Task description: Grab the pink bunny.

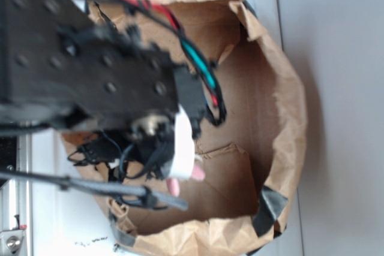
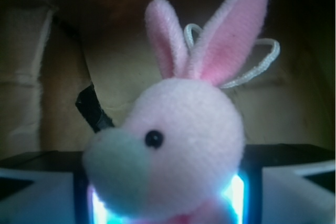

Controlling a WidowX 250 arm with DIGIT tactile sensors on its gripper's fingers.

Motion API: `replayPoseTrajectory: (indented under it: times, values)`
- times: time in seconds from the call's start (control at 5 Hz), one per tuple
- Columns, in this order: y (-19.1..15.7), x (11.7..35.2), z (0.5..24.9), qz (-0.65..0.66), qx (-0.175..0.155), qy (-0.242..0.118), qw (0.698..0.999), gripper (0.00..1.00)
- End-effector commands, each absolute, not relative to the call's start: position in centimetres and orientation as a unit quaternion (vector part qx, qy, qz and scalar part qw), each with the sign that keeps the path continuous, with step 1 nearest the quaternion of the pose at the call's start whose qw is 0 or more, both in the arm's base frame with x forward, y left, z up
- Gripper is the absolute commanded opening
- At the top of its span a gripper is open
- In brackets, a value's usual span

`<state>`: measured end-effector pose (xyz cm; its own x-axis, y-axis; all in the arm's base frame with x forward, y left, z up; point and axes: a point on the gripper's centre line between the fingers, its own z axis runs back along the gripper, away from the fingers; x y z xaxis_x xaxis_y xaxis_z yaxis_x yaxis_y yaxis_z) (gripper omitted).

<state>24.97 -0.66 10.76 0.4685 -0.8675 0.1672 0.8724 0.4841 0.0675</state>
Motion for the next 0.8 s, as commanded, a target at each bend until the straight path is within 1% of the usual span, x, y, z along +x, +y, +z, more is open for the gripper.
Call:
replayPoseTrajectory:
  times: [0.0, 0.2, 0.4, 0.6]
  values:
    - [-0.2, 24.2, 13.6, -0.286, 0.027, -0.107, 0.952, 0.0]
    - [0.1, 26.7, 13.6, -0.164, 0.023, -0.081, 0.983, 0.0]
    - [1.0, 28.7, 14.0, -0.037, -0.008, -0.047, 0.998, 0.0]
    - [1.4, 28.5, 15.1, 0.059, -0.006, -0.072, 0.996, 0.0]
